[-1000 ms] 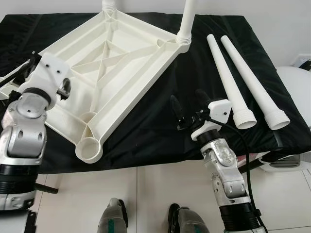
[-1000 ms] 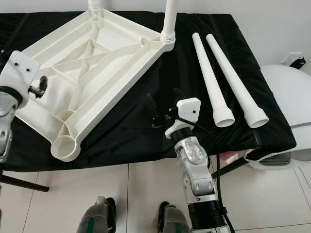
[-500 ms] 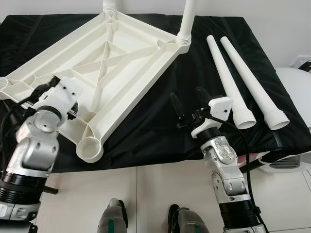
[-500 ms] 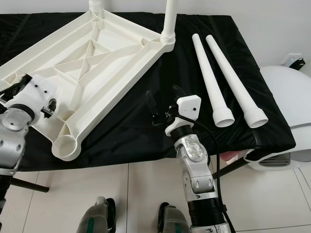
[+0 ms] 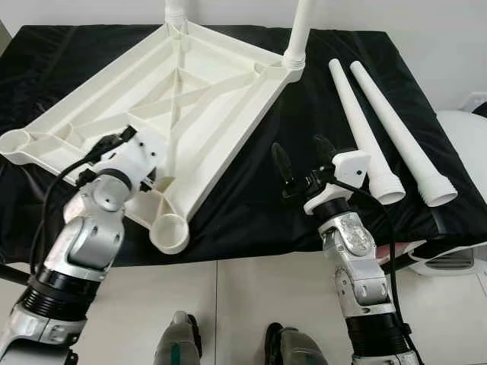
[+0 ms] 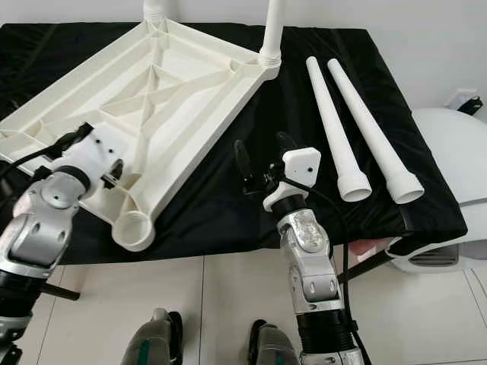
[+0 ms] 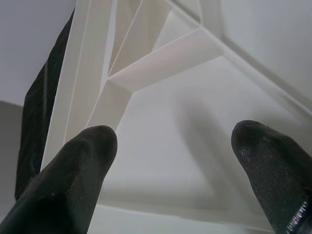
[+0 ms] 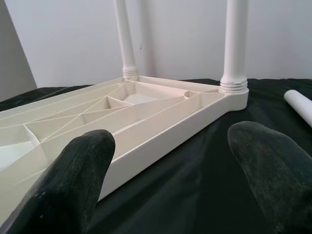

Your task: Building children table

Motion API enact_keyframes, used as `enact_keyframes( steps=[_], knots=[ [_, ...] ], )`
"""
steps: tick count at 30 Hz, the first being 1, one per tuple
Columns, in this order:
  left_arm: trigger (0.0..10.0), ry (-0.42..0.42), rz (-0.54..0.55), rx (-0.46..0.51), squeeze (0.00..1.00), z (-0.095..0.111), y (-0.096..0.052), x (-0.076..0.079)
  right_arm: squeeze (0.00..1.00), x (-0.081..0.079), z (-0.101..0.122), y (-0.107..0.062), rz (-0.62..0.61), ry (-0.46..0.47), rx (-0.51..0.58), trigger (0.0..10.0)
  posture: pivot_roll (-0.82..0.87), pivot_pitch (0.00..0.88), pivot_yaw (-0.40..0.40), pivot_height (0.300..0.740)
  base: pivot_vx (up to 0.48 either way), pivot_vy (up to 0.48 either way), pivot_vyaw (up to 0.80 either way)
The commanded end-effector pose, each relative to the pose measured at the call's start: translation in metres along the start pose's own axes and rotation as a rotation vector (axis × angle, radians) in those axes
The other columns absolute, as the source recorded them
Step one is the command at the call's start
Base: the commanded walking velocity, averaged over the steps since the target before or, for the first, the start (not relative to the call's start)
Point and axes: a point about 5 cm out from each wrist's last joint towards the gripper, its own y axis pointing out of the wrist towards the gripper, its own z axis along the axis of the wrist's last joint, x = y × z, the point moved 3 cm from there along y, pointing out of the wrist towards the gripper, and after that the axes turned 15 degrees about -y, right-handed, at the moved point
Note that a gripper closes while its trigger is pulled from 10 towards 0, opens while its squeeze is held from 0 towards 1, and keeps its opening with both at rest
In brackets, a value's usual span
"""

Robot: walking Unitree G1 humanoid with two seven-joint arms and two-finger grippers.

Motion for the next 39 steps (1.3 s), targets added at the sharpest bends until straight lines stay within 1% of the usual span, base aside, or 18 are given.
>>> enact_keyframes(
  steps=[1, 2, 3, 5, 6, 9, 13, 14, 23, 26, 28, 29, 30, 31, 34, 35, 37, 39],
  knots=[
    [10.0, -0.004, -0.237, -0.063, 0.00, -0.009, -0.001, 0.038, 0.00, 0.004, 0.001, -0.004, -0.019, -0.008, 0.006, 10.0, 0.08, 0.176, 0.022, 0.740, 0.000, 0.000, 0.00],
    [10.0, -0.001, -0.262, -0.051, 0.00, -0.006, -0.002, 0.043, 0.00, 0.005, 0.000, -0.004, -0.023, -0.009, 0.006, 10.0, 0.08, 0.176, 0.021, 0.740, 0.000, 0.000, 0.00],
    [10.0, -0.019, -0.307, -0.026, 0.00, 0.003, -0.002, 0.054, 0.00, 0.006, 0.000, -0.004, -0.030, -0.009, 0.005, 10.0, 0.08, 0.176, 0.021, 0.740, 0.000, 0.000, 0.00],
    [10.0, -0.030, -0.344, -0.004, 0.00, 0.011, -0.003, 0.063, 0.00, 0.007, 0.000, -0.004, -0.036, -0.010, 0.004, 10.0, 0.08, 0.176, 0.019, 0.740, 0.000, 0.000, 0.00],
    [10.0, -0.030, -0.344, -0.004, 0.00, 0.011, -0.003, 0.063, 0.00, 0.007, 0.000, -0.004, -0.036, -0.010, 0.004, 10.0, 0.08, 0.176, 0.019, 0.740, 0.000, 0.000, 0.00],
    [10.0, -0.045, -0.375, 0.033, 0.00, 0.025, -0.002, 0.075, 0.00, 0.008, 0.000, -0.002, -0.043, -0.009, 0.006, 10.0, 0.08, 0.176, 0.016, 0.740, 0.000, 0.000, 0.00],
    [10.0, -0.045, -0.382, 0.048, 0.00, 0.030, -0.001, 0.079, 0.00, 0.009, 0.000, -0.001, -0.045, -0.008, 0.008, 10.0, 0.08, 0.175, 0.015, 0.740, 0.000, 0.000, 0.00],
    [10.0, -0.055, -0.380, 0.067, 0.00, 0.038, 0.001, 0.082, 0.00, 0.009, 0.001, 0.000, -0.046, -0.008, 0.010, 10.0, 0.08, 0.176, 0.013, 0.740, 0.000, 0.000, 0.00],
    [10.0, -0.052, -0.368, 0.087, 0.00, 0.046, 0.006, 0.085, 0.00, 0.008, 0.002, 0.001, -0.048, -0.003, 0.016, 10.0, 0.08, 0.175, 0.014, 0.740, 0.000, 0.000, 0.00],
    [10.0, -0.036, -0.347, 0.091, 0.00, 0.047, 0.009, 0.082, 0.00, 0.008, 0.002, 0.000, -0.050, -0.003, 0.017, 10.0, 0.08, 0.175, 0.015, 0.740, 0.000, 0.000, 0.00],
    [10.0, -0.026, -0.323, 0.093, 0.00, 0.047, 0.010, 0.074, 0.00, 0.008, 0.002, 0.000, -0.051, -0.003, 0.017, 10.0, 0.08, 0.176, 0.017, 0.740, 0.000, 0.000, 0.00],
    [10.0, -0.041, -0.314, 0.096, 0.00, 0.048, 0.008, 0.069, 0.00, 0.008, 0.002, 0.000, -0.052, -0.004, 0.016, 10.0, 0.08, 0.176, 0.018, 0.740, 0.000, 0.000, 0.00],
    [10.0, -0.041, -0.314, 0.096, 0.00, 0.048, 0.008, 0.069, 0.00, 0.008, 0.002, 0.000, -0.052, -0.004, 0.016, 10.0, 0.08, 0.176, 0.018, 0.740, 0.000, 0.000, 0.00],
    [10.0, -0.057, -0.309, 0.098, 0.00, 0.048, 0.007, 0.063, 0.00, 0.008, 0.002, -0.001, -0.053, -0.005, 0.015, 10.0, 0.09, 0.177, 0.018, 0.740, 0.000, 0.000, 0.00],
    [10.0, -0.055, -0.308, 0.088, 0.00, 0.045, 0.007, 0.061, 0.00, 0.008, 0.001, -0.001, -0.053, -0.005, 0.014, 10.0, 0.09, 0.177, 0.017, 0.740, 0.000, 0.000, 0.00],
    [10.0, -0.036, -0.306, 0.075, 0.00, 0.041, 0.009, 0.061, 0.00, 0.007, 0.001, 0.000, -0.051, -0.003, 0.015, 10.0, 0.09, 0.178, 0.016, 0.740, 0.000, 0.000, 0.00],
    [10.0, -0.036, -0.306, 0.075, 0.00, 0.041, 0.009, 0.061, 0.00, 0.007, 0.001, 0.000, -0.051, -0.003, 0.015, 10.0, 0.09, 0.178, 0.016, 0.740, 0.000, 0.000, 0.00],
    [10.0, -0.020, -0.307, 0.061, 0.00, 0.037, 0.013, 0.064, 0.00, 0.006, 0.002, 0.001, -0.047, 0.000, 0.017, 10.0, 0.09, 0.180, 0.015, 0.740, 0.000, 0.000, 0.00]
  ],
)
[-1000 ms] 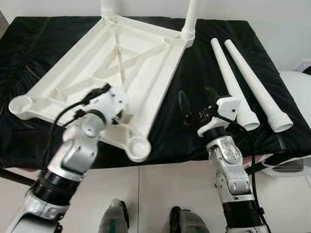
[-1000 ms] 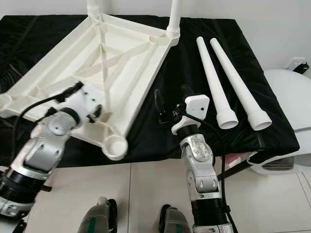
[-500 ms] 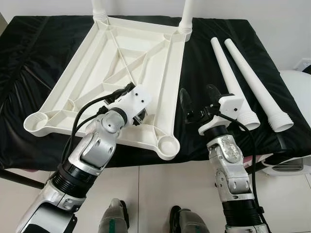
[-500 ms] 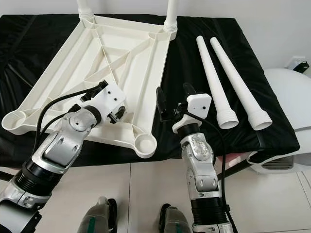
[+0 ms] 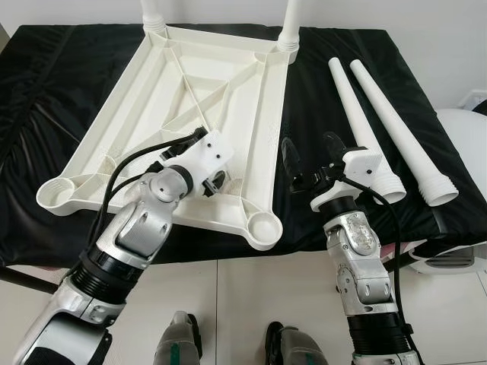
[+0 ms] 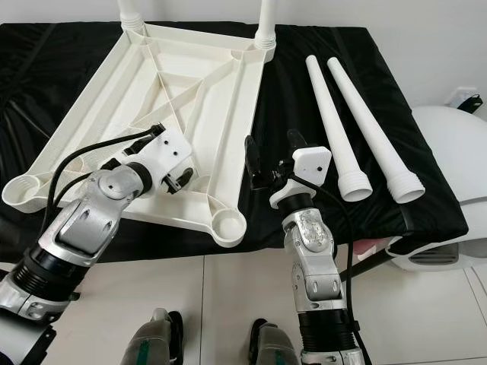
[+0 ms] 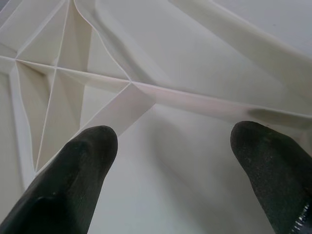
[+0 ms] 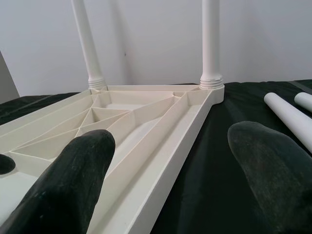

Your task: Building children table

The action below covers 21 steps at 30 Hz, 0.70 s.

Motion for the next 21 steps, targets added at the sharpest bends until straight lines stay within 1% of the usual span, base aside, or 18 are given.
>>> enact_keyframes(
  steps=[1, 7, 10, 11, 13, 14, 15, 16, 17, 20, 21],
  knots=[
    [10.0, 0.010, -0.016, -0.028, 0.00, -0.008, 0.004, 0.004, 0.00, -0.002, -0.001, -0.001, 0.003, 0.001, 0.001, 10.0, 0.09, 0.180, 0.015, 0.740, 0.000, 0.000, 0.00],
    [10.0, 0.014, -0.017, -0.035, 0.00, -0.011, 0.009, 0.005, 0.00, -0.002, 0.000, -0.001, 0.003, 0.002, 0.003, 10.0, 0.09, 0.177, 0.017, 0.740, 0.000, 0.000, 0.00],
    [10.0, 0.037, -0.020, -0.062, 0.00, -0.016, 0.022, 0.011, 0.00, -0.001, 0.001, -0.001, -0.001, -0.001, 0.007, 10.0, 0.07, 0.173, 0.024, 0.740, 0.000, 0.000, 0.00],
    [10.0, 0.024, -0.004, -0.058, 0.00, -0.015, 0.026, 0.011, 0.00, -0.001, 0.002, -0.002, -0.004, -0.002, 0.007, 10.0, 0.07, 0.172, 0.028, 0.740, 0.000, 0.000, 0.00],
    [10.0, 0.013, 0.008, -0.053, 0.00, -0.015, 0.027, 0.010, 0.00, 0.000, 0.002, -0.002, -0.006, -0.002, 0.008, 10.0, 0.07, 0.171, 0.028, 0.740, 0.000, 0.000, 0.00],
    [10.0, 0.006, 0.030, -0.052, 0.00, -0.014, 0.029, 0.007, 0.00, 0.000, 0.002, -0.003, -0.007, -0.002, 0.008, 10.0, 0.06, 0.171, 0.029, 0.740, 0.000, 0.000, 0.00],
    [10.0, 0.006, 0.030, -0.052, 0.00, -0.014, 0.029, 0.007, 0.00, 0.000, 0.002, -0.003, -0.007, -0.002, 0.008, 10.0, 0.06, 0.171, 0.029, 0.740, 0.000, 0.000, 0.00],
    [10.0, -0.003, 0.059, -0.046, 0.00, -0.013, 0.031, 0.004, 0.00, 0.000, 0.002, -0.003, -0.010, -0.002, 0.008, 10.0, 0.06, 0.171, 0.029, 0.740, 0.000, 0.000, 0.00],
    [10.0, -0.003, 0.059, -0.046, 0.00, -0.013, 0.031, 0.004, 0.00, 0.000, 0.002, -0.003, -0.010, -0.002, 0.008, 10.0, 0.06, 0.171, 0.029, 0.740, 0.000, 0.000, 0.00],
    [10.0, -0.042, 0.191, -0.025, 0.00, -0.010, 0.037, -0.015, 0.00, -0.001, 0.003, -0.004, -0.013, 0.002, 0.008, 10.0, 0.06, 0.170, 0.029, 0.740, 0.000, 0.000, 0.00],
    [10.0, -0.042, 0.191, -0.025, 0.00, -0.010, 0.037, -0.015, 0.00, -0.001, 0.003, -0.004, -0.013, 0.002, 0.008, 10.0, 0.06, 0.170, 0.029, 0.740, 0.000, 0.000, 0.00]
  ],
)
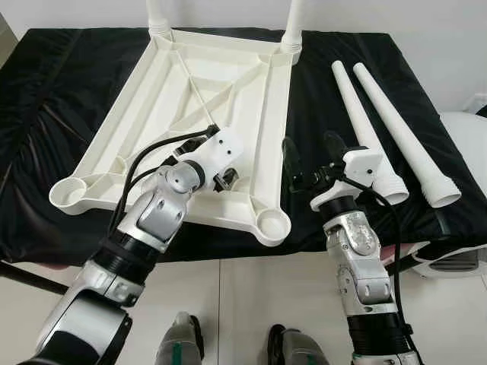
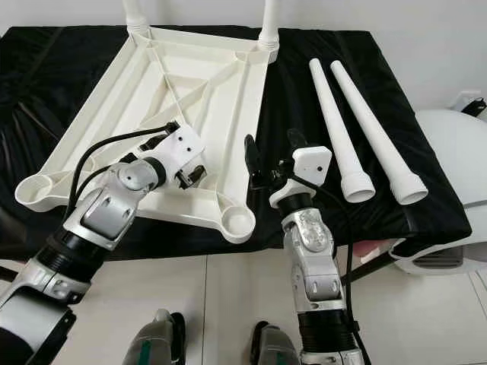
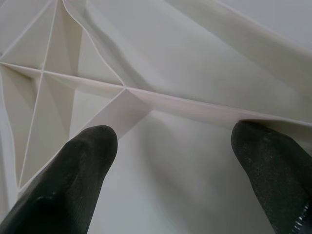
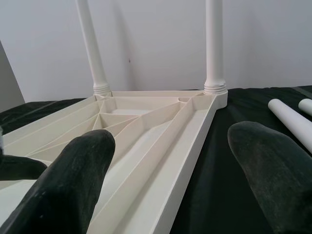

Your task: Building children table

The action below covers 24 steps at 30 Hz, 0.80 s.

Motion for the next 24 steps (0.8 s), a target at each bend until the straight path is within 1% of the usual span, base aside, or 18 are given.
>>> enact_keyframes(
  steps=[1, 2, 4, 6, 7, 9, 10, 12, 14, 17, 18, 19, 20, 21, 22, 24],
  knots=[
    [10.0, -0.011, 0.245, 0.000, 0.00, -0.011, 0.003, -0.023, 0.00, -0.001, 0.001, -0.003, -0.002, 0.002, 0.003, 10.0, 0.06, 0.170, 0.029, 0.740, 0.000, 0.000, 0.00],
    [10.0, -0.008, 0.270, 0.011, 0.00, -0.009, 0.003, -0.028, 0.00, -0.002, 0.001, -0.003, -0.002, 0.004, 0.003, 10.0, 0.06, 0.169, 0.028, 0.740, 0.000, 0.000, 0.00],
    [10.0, -0.008, 0.270, 0.011, 0.00, -0.009, 0.003, -0.028, 0.00, -0.002, 0.001, -0.003, -0.002, 0.004, 0.003, 10.0, 0.06, 0.169, 0.028, 0.740, 0.000, 0.000, 0.00],
    [10.0, -0.006, 0.320, 0.018, 0.00, -0.007, 0.005, -0.039, 0.00, -0.003, 0.001, -0.003, 0.001, 0.007, 0.003, 10.0, 0.06, 0.167, 0.022, 0.740, 0.000, 0.000, 0.00],
    [10.0, -0.006, 0.320, 0.018, 0.00, -0.007, 0.005, -0.039, 0.00, -0.003, 0.001, -0.003, 0.001, 0.007, 0.003, 10.0, 0.06, 0.167, 0.022, 0.740, 0.000, 0.000, 0.00],
    [10.0, -0.015, 0.378, 0.048, 0.00, -0.003, 0.006, -0.049, 0.00, -0.003, 0.001, -0.002, 0.005, 0.009, 0.004, 10.0, 0.06, 0.167, 0.021, 0.740, 0.000, 0.000, 0.00],
    [10.0, 0.002, 0.399, 0.062, 0.00, 0.000, 0.006, -0.052, 0.00, -0.003, 0.001, -0.002, 0.006, 0.010, 0.004, 10.0, 0.06, 0.167, 0.019, 0.740, 0.000, 0.000, 0.00],
    [10.0, 0.005, 0.412, 0.073, 0.00, 0.002, 0.006, -0.053, 0.00, -0.003, 0.001, -0.002, 0.006, 0.009, 0.004, 10.0, 0.06, 0.168, 0.019, 0.740, 0.000, 0.000, 0.00],
    [10.0, -0.017, 0.415, 0.091, 0.00, 0.006, 0.006, -0.053, 0.00, -0.004, 0.001, -0.001, 0.009, 0.012, 0.005, 10.0, 0.07, 0.169, 0.017, 0.740, 0.000, 0.000, 0.00],
    [10.0, -0.023, 0.409, 0.097, 0.00, 0.008, 0.005, -0.054, 0.00, -0.004, 0.001, -0.001, 0.010, 0.012, 0.005, 10.0, 0.07, 0.171, 0.018, 0.740, 0.000, 0.000, 0.00],
    [10.0, -0.048, 0.433, 0.129, 0.00, 0.014, -0.003, -0.065, 0.00, -0.004, 0.001, -0.001, 0.010, 0.012, 0.005, 10.0, 0.07, 0.171, 0.017, 0.740, 0.000, 0.000, 0.00],
    [10.0, -0.053, 0.450, 0.140, 0.00, 0.016, -0.007, -0.071, 0.00, -0.004, 0.001, -0.001, 0.010, 0.012, 0.005, 10.0, 0.07, 0.171, 0.017, 0.740, 0.000, 0.000, 0.00],
    [10.0, -0.053, 0.450, 0.140, 0.00, 0.016, -0.007, -0.071, 0.00, -0.004, 0.001, -0.001, 0.010, 0.012, 0.005, 10.0, 0.07, 0.171, 0.017, 0.740, 0.000, 0.000, 0.00],
    [10.0, -0.063, 0.461, 0.153, 0.00, 0.019, -0.012, -0.076, 0.00, -0.004, 0.001, -0.001, 0.010, 0.012, 0.005, 10.0, 0.07, 0.174, 0.015, 0.740, 0.000, 0.000, 0.00],
    [10.0, -0.077, 0.462, 0.194, 0.00, 0.026, -0.022, -0.081, 0.00, -0.005, 0.001, -0.001, 0.012, 0.015, 0.004, 10.0, 0.08, 0.174, 0.013, 0.740, 0.000, 0.000, 0.00],
    [10.0, -0.080, 0.461, 0.204, 0.00, 0.027, -0.024, -0.082, 0.00, -0.005, 0.001, -0.001, 0.013, 0.015, 0.004, 10.0, 0.08, 0.174, 0.013, 0.740, 0.000, 0.000, 0.00]
  ],
)
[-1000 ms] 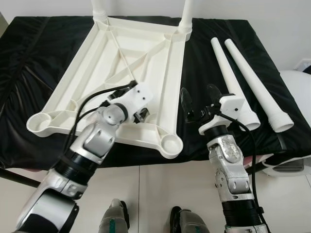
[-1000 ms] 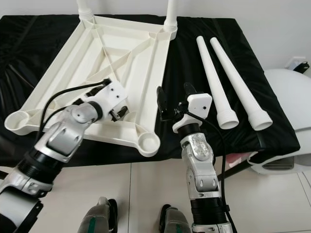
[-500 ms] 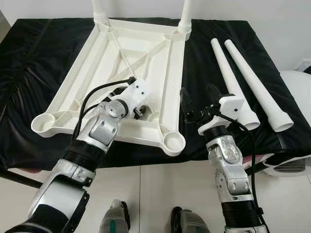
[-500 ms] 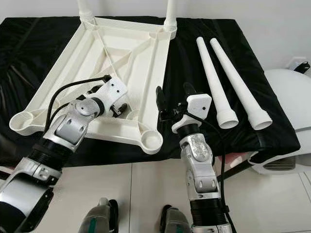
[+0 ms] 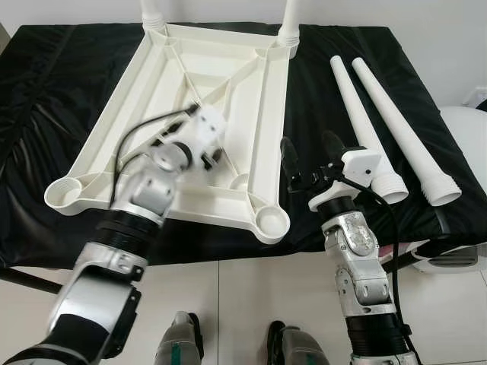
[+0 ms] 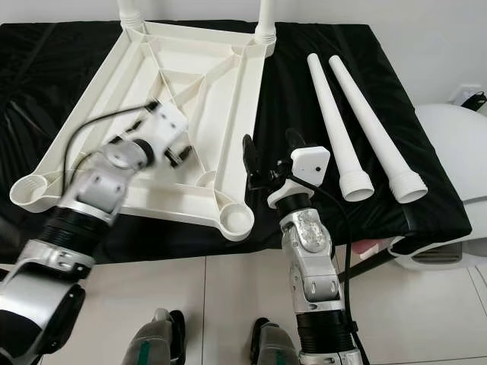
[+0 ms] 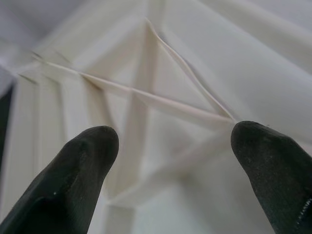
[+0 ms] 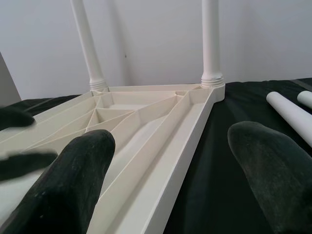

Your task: Building children table

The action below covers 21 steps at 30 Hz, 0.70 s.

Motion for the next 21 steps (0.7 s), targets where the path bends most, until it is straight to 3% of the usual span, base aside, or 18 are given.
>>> enact_keyframes(
  steps=[1, 3, 4, 6, 9, 10, 11, 13, 14, 17, 21],
  knots=[
    [10.0, -0.002, 0.284, 0.071, 0.00, 0.003, -0.010, -0.025, 0.00, -0.003, 0.000, -0.001, 0.007, 0.009, 0.000, 10.0, 0.08, 0.176, 0.011, 0.740, 0.000, 0.000, 0.00],
    [10.0, -0.025, 0.257, 0.088, 0.00, 0.005, -0.018, -0.026, 0.00, -0.003, 0.000, -0.001, 0.010, 0.011, 0.000, 10.0, 0.09, 0.178, 0.009, 0.740, 0.000, 0.000, 0.00],
    [10.0, -0.028, 0.193, 0.088, 0.00, 0.003, -0.026, -0.021, 0.00, -0.004, 0.000, 0.000, 0.014, 0.012, 0.000, 10.0, 0.10, 0.178, 0.006, 0.740, 0.000, 0.000, 0.00],
    [10.0, -0.028, 0.193, 0.088, 0.00, 0.003, -0.026, -0.021, 0.00, -0.004, 0.000, 0.000, 0.014, 0.012, 0.000, 10.0, 0.10, 0.178, 0.006, 0.740, 0.000, 0.000, 0.00],
    [10.0, -0.004, 0.109, 0.085, 0.00, 0.000, -0.031, -0.011, 0.00, -0.004, -0.001, 0.000, 0.017, 0.012, 0.000, 10.0, 0.10, 0.179, 0.004, 0.740, 0.000, 0.000, 0.00],
    [10.0, 0.005, 0.022, 0.094, 0.00, -0.002, -0.036, 0.000, 0.00, -0.004, -0.001, 0.001, 0.020, 0.013, 0.000, 10.0, 0.10, 0.180, 0.002, 0.740, 0.000, 0.000, 0.00],
    [10.0, 0.005, 0.022, 0.094, 0.00, -0.002, -0.036, 0.000, 0.00, -0.004, -0.001, 0.001, 0.020, 0.013, 0.000, 10.0, 0.10, 0.180, 0.002, 0.740, 0.000, 0.000, 0.00],
    [10.0, -0.020, -0.154, 0.102, 0.00, -0.008, -0.048, 0.022, 0.00, -0.005, -0.001, 0.002, 0.025, 0.013, 0.001, 10.0, 0.11, 0.181, -0.002, 0.740, 0.000, 0.000, 0.00],
    [10.0, -0.020, -0.154, 0.102, 0.00, -0.008, -0.048, 0.022, 0.00, -0.005, -0.001, 0.002, 0.025, 0.013, 0.001, 10.0, 0.11, 0.181, -0.002, 0.740, 0.000, 0.000, 0.00],
    [10.0, 0.021, -0.403, 0.152, 0.00, -0.006, -0.069, 0.057, 0.00, -0.006, -0.002, 0.004, 0.033, 0.014, 0.003, 10.0, 0.12, 0.179, -0.005, 0.740, 0.000, 0.000, 0.00],
    [10.0, 0.035, -0.489, 0.153, 0.00, -0.008, -0.077, 0.070, 0.00, -0.006, -0.002, 0.005, 0.034, 0.015, 0.004, 10.0, 0.12, 0.179, -0.004, 0.740, 0.000, 0.000, 0.00]
  ],
)
